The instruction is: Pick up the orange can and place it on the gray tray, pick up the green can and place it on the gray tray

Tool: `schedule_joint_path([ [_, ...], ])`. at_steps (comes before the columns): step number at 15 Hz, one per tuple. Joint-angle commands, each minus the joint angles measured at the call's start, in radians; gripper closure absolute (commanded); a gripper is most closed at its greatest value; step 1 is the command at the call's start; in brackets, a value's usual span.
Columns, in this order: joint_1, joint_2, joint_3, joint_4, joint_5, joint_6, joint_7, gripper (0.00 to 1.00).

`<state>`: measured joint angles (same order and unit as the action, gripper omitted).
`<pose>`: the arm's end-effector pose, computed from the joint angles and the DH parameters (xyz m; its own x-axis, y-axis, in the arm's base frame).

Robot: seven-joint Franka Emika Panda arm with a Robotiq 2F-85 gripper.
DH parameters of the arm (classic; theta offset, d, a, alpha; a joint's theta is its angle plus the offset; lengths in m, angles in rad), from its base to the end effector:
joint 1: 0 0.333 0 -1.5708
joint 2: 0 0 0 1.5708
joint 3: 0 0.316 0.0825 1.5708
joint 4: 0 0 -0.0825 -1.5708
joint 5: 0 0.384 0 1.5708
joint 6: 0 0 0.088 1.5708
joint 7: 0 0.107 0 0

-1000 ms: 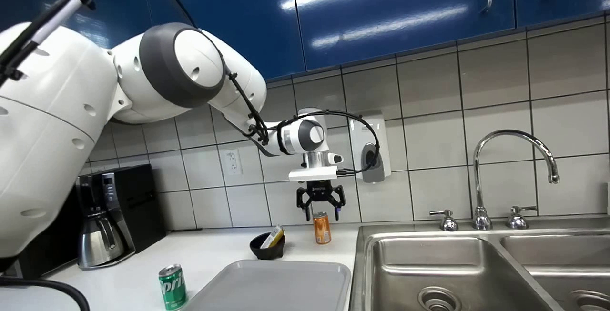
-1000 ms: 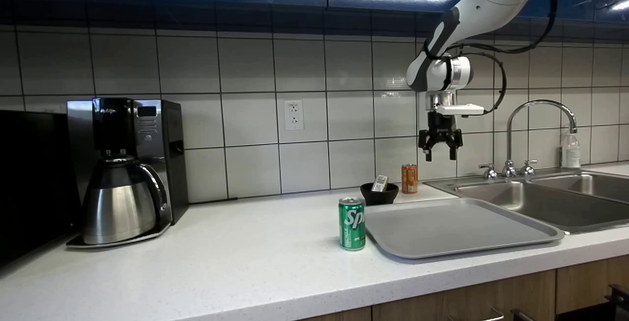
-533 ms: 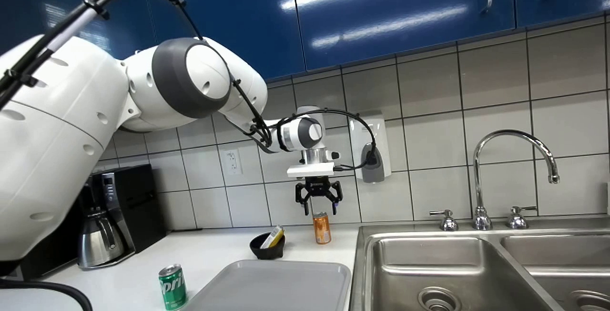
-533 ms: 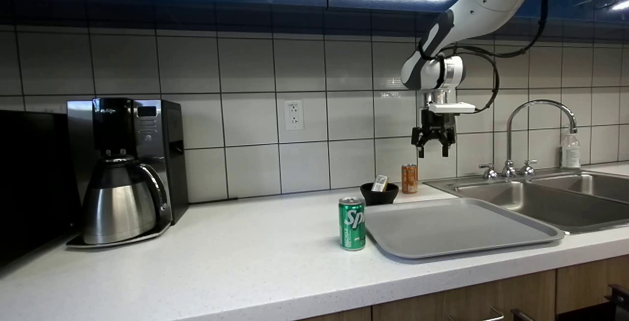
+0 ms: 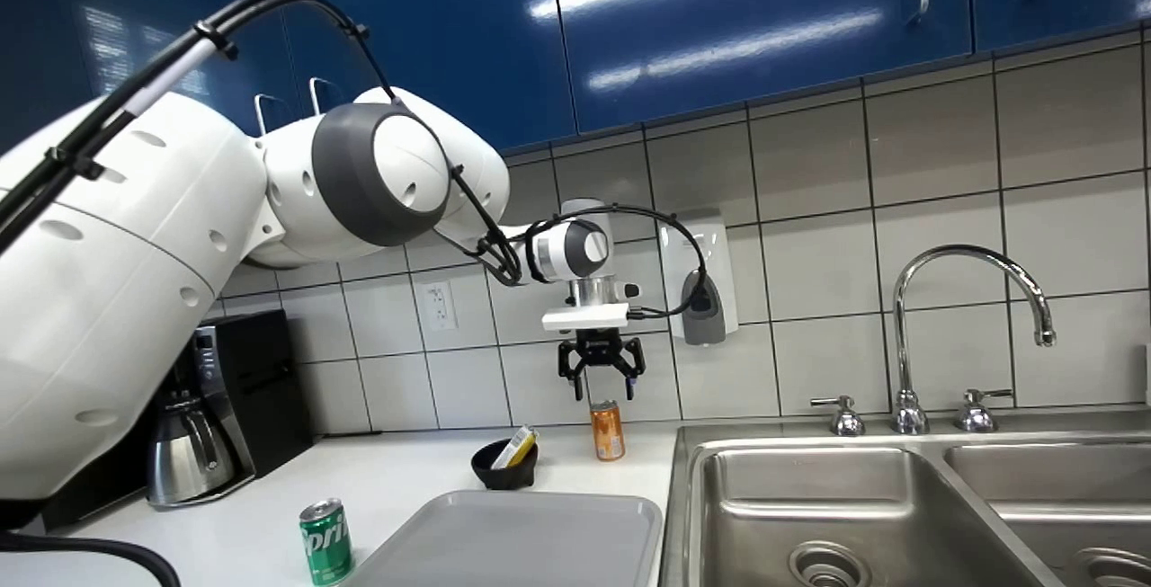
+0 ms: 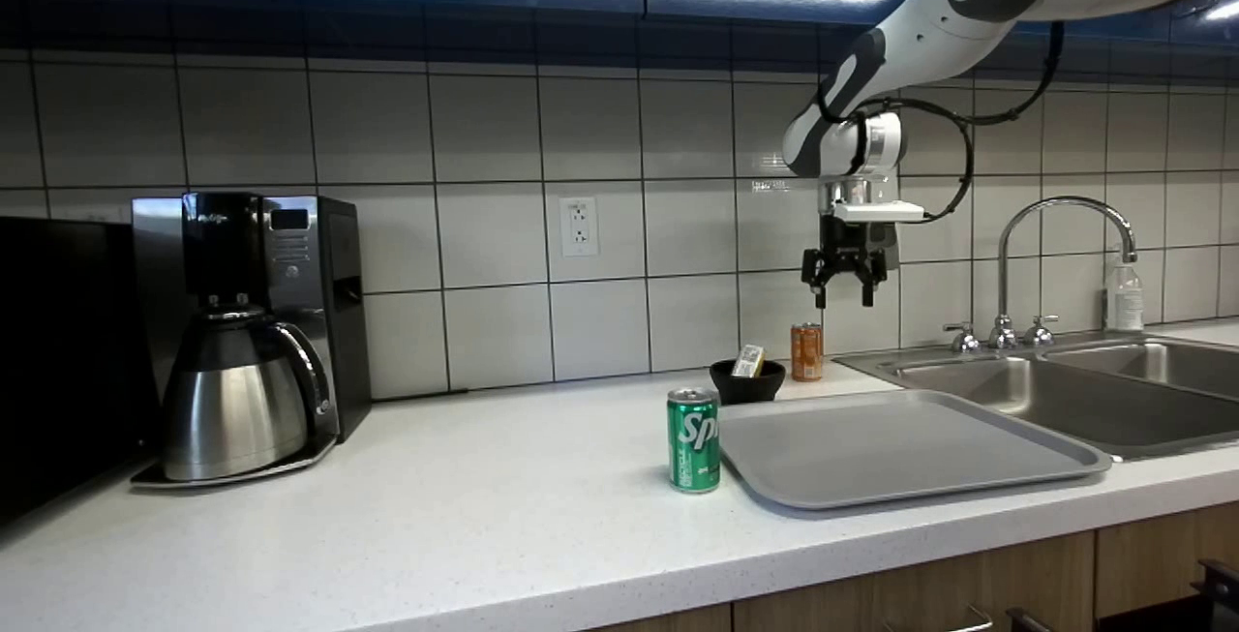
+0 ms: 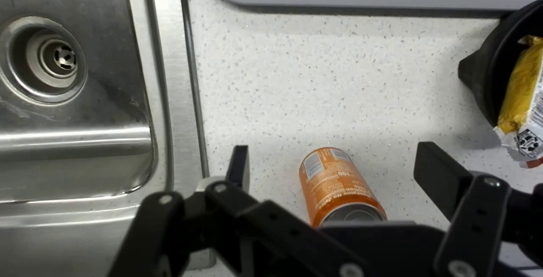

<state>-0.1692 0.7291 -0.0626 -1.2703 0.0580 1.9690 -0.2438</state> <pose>0.7239 -0.1555 0.3202 0.9997 0.0042 -0.0255 0.0038 -0.9998 -0.0178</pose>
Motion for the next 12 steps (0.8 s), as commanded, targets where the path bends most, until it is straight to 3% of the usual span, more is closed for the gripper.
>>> schedule_joint_path([
  [1, -0.014, 0.049, 0.017, 0.103, 0.005, -0.073, 0.025, 0.0],
  [2, -0.016, 0.05, 0.019, 0.11, 0.006, -0.09, 0.021, 0.0],
  [3, -0.009, 0.022, 0.014, 0.042, -0.009, -0.03, 0.007, 0.0],
  [12, -0.009, 0.028, 0.014, 0.044, -0.01, -0.032, 0.007, 0.0],
])
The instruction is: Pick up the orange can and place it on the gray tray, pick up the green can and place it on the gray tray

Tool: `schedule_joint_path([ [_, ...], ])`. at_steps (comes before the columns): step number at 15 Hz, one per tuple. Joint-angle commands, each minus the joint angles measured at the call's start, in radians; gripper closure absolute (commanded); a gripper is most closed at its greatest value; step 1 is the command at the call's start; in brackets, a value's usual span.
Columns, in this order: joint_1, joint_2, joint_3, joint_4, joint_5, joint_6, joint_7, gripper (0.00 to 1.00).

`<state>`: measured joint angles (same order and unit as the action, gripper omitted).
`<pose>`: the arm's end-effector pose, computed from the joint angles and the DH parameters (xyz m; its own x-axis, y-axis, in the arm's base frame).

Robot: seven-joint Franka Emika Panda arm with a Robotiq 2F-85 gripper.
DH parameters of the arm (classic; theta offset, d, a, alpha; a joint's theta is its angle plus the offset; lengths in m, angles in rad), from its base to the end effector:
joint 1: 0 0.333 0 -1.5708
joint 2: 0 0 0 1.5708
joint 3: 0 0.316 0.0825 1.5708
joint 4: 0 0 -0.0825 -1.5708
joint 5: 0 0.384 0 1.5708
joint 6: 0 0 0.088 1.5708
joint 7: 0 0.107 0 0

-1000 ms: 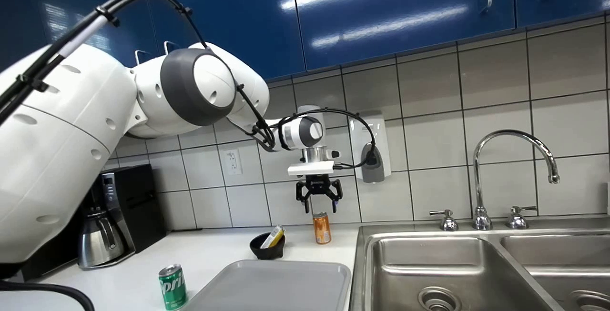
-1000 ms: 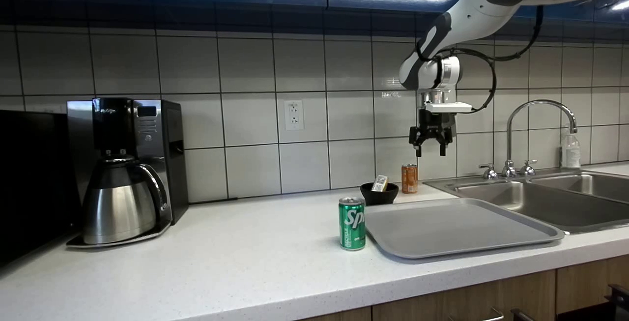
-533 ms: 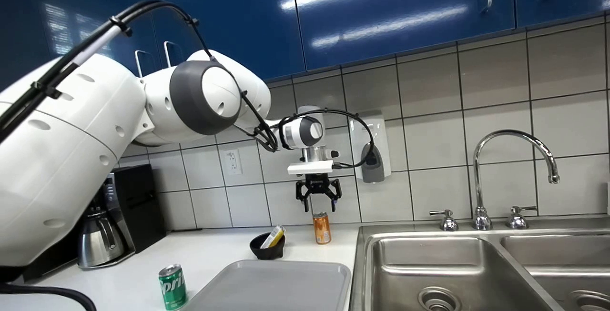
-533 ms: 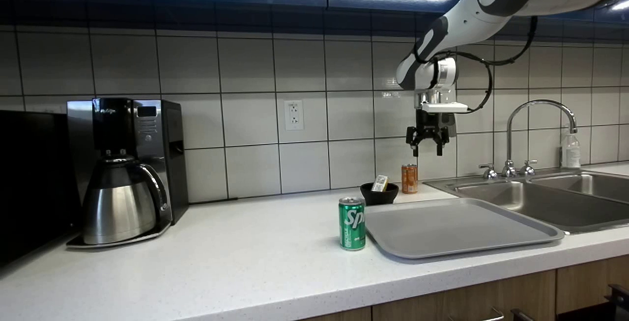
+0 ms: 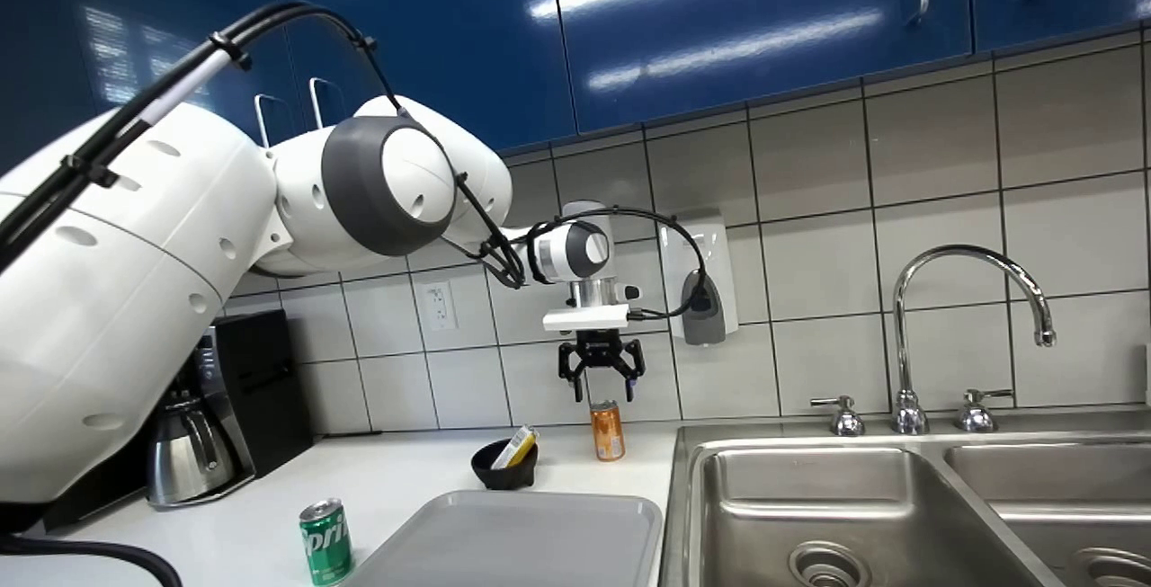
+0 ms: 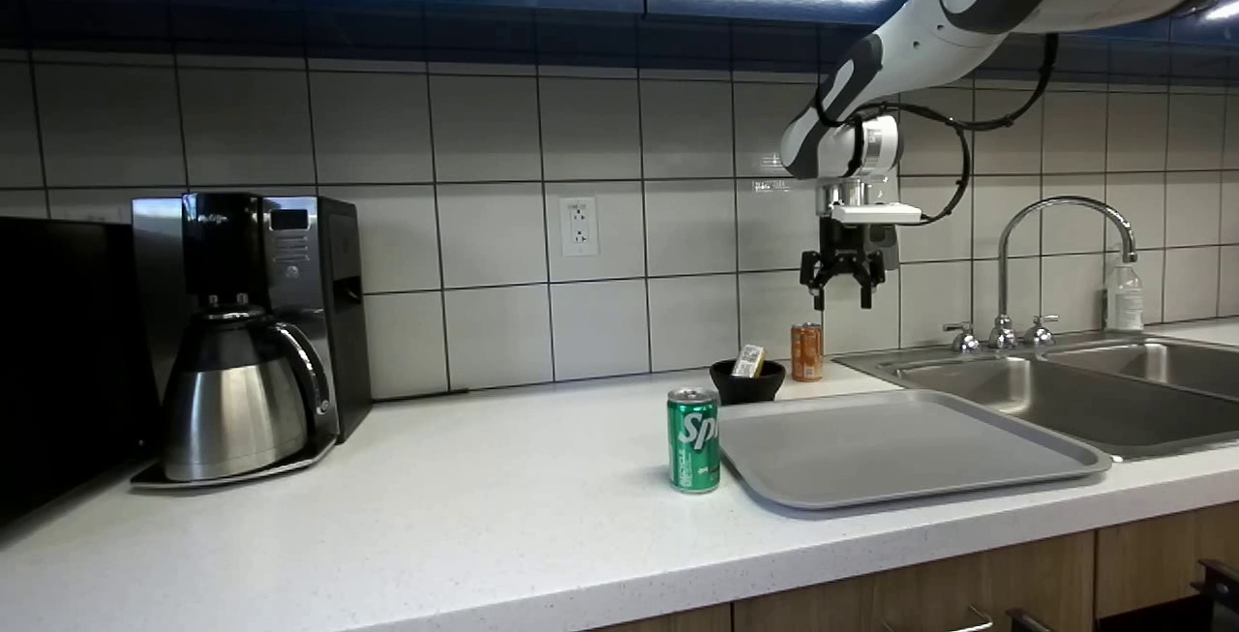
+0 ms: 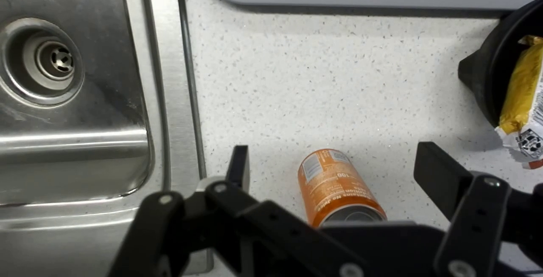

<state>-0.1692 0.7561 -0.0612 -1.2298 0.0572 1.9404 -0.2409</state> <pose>0.7283 -0.1548 0.3167 0.9992 0.0048 -0.0404 0.0039 -0.9998 -0.0206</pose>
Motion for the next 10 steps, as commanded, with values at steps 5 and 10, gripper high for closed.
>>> schedule_joint_path([
  [5, -0.009, 0.001, 0.013, 0.004, -0.009, -0.003, 0.004, 0.0],
  [10, -0.001, 0.019, 0.017, 0.005, -0.01, 0.014, 0.003, 0.0],
])
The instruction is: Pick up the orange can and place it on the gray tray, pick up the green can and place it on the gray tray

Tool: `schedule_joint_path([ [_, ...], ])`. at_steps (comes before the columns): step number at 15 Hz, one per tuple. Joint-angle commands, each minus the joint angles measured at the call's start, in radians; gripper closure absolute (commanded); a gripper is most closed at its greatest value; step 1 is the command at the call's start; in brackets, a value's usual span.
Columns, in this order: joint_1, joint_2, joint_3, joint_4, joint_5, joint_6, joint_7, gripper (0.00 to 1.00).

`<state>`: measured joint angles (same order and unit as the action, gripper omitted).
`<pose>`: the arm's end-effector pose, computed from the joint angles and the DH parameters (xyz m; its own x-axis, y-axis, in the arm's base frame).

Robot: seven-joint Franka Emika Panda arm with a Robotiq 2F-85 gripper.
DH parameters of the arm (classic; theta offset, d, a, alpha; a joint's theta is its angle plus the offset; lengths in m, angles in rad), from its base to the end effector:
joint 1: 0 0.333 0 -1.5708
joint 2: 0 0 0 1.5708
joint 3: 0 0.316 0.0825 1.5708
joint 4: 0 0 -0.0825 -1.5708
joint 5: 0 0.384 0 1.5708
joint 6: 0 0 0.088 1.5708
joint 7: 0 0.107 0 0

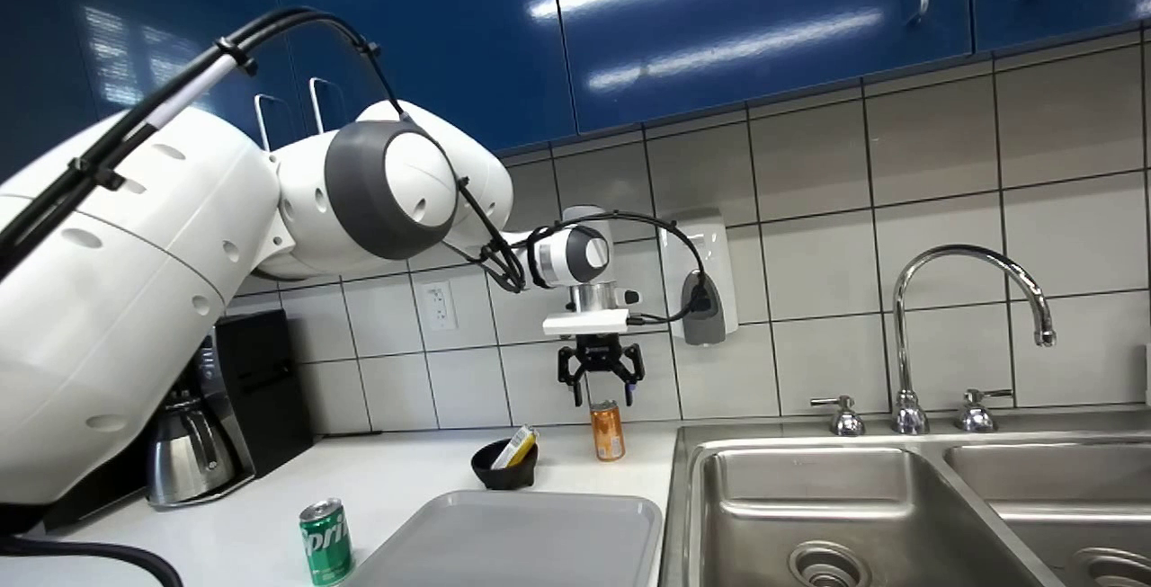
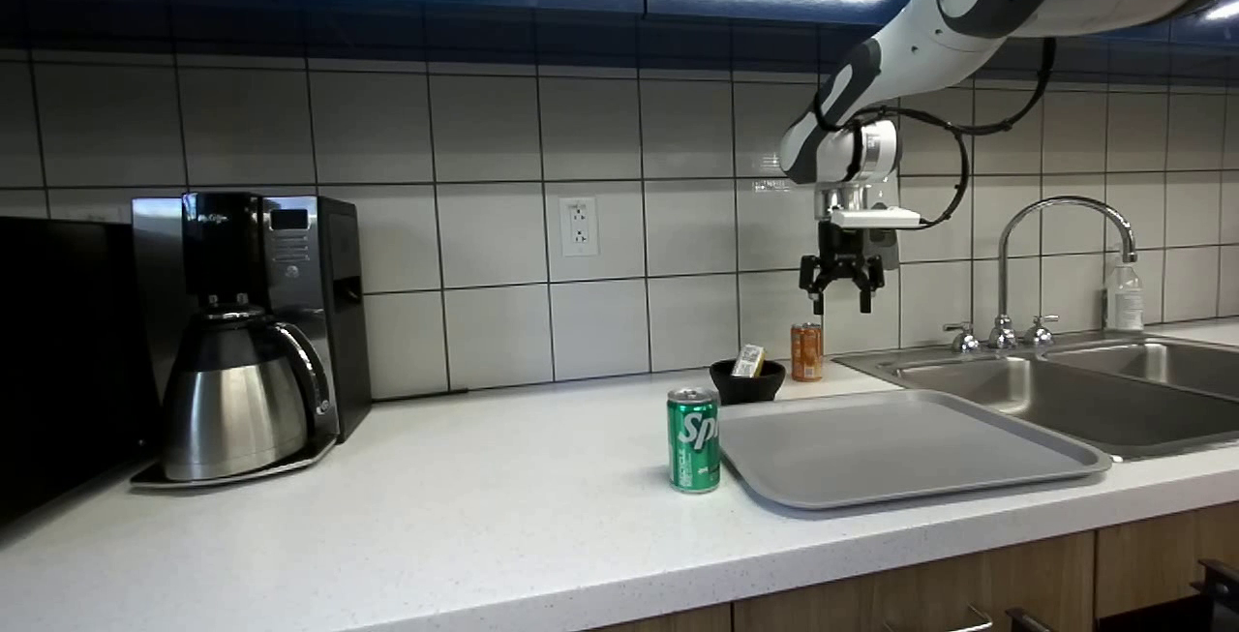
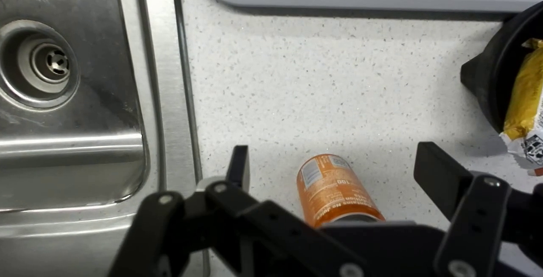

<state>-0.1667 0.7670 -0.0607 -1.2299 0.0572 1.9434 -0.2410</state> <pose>0.7288 -0.1528 0.3088 0.9988 0.0078 -0.0483 0.0067 -0.9997 -0.0222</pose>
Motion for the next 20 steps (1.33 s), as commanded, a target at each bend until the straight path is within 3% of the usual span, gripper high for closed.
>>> schedule_joint_path([
  [1, -0.001, 0.013, 0.017, 0.008, -0.012, 0.014, 0.005, 0.0],
  [20, 0.021, 0.126, 0.019, 0.093, -0.03, 0.13, 0.009, 0.0],
])
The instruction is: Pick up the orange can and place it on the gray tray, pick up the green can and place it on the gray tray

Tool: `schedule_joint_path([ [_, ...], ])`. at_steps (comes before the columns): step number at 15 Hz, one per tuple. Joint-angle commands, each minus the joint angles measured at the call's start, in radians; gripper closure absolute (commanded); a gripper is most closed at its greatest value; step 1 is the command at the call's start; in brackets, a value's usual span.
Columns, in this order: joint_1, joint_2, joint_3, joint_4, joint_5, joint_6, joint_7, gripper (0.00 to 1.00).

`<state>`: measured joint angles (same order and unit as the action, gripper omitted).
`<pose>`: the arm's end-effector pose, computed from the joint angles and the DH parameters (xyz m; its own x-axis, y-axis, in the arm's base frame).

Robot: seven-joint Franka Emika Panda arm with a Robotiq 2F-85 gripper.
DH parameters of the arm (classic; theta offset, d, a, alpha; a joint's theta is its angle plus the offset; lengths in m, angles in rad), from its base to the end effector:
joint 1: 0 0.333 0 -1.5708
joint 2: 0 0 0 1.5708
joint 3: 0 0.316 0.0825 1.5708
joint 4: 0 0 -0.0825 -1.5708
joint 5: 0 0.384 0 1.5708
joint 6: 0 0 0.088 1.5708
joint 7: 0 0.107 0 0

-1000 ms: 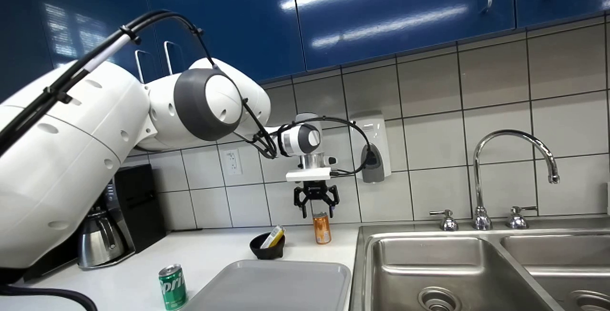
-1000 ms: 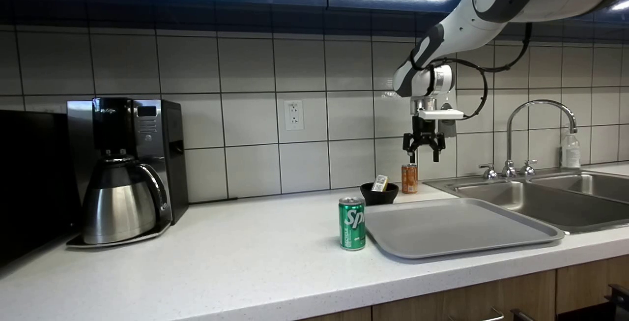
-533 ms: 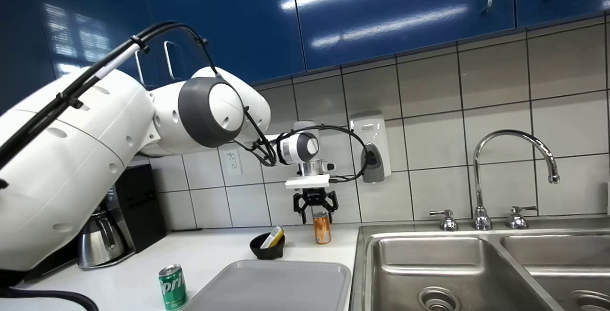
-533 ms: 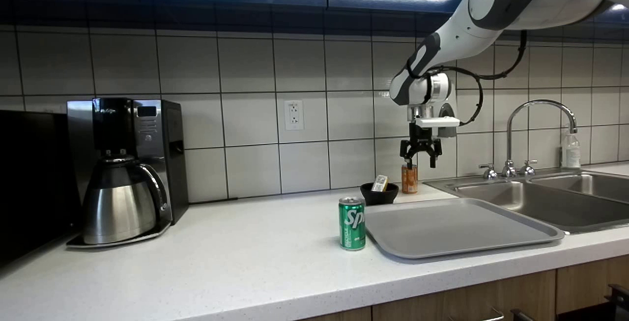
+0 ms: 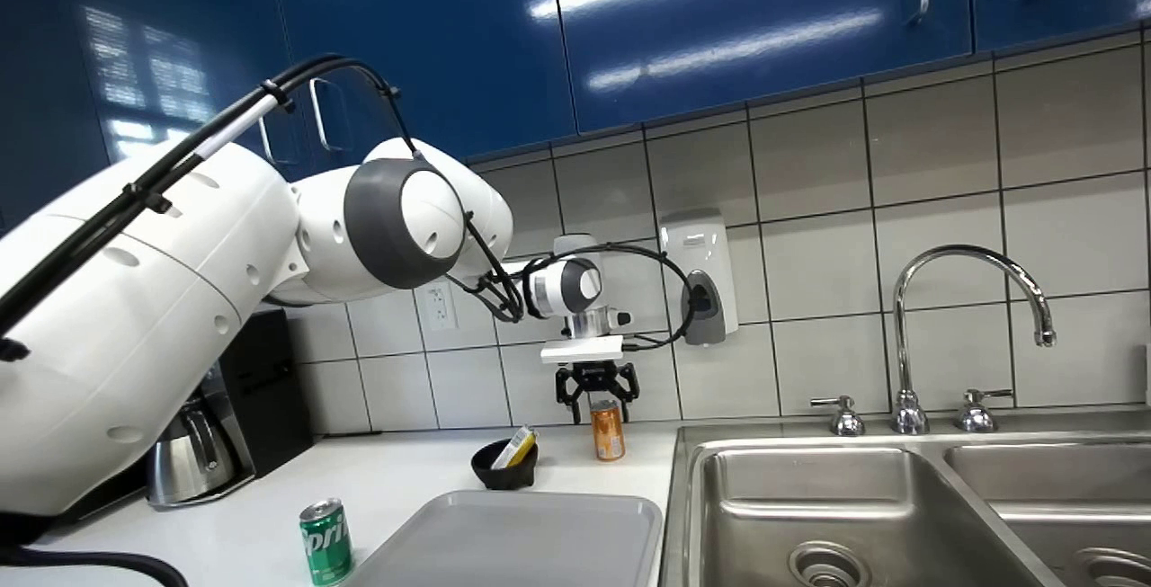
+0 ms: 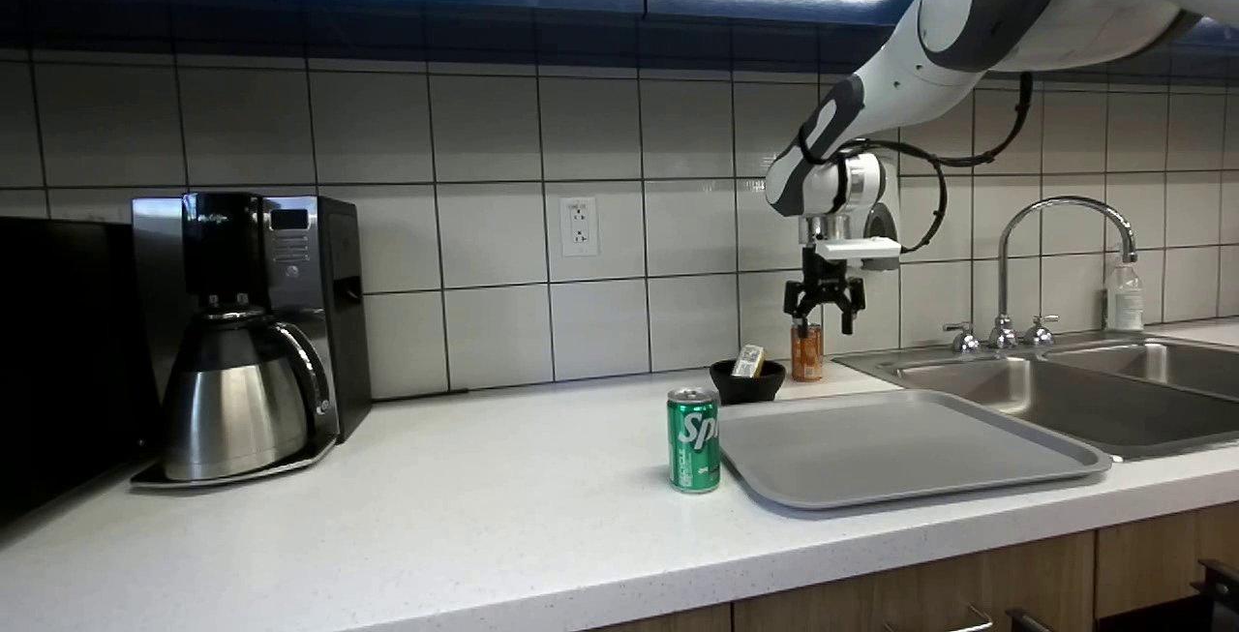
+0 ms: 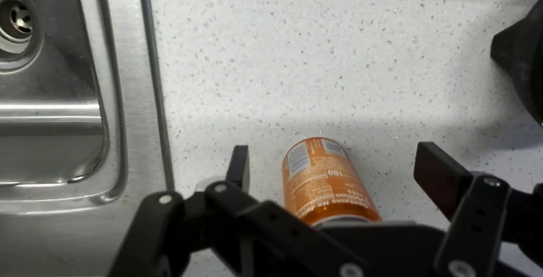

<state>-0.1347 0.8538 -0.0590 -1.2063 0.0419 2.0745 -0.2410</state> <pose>0.7482 -0.1320 0.2657 0.9988 0.0480 0.0135 0.0478 -0.9988 0.0110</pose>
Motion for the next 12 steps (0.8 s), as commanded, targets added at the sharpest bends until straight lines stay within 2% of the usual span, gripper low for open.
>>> schedule_joint_path([
  [1, -0.012, 0.047, 0.019, 0.083, -0.013, -0.004, 0.007, 0.0],
  [12, -0.01, 0.154, 0.026, 0.237, -0.015, -0.022, 0.009, 0.0],
])
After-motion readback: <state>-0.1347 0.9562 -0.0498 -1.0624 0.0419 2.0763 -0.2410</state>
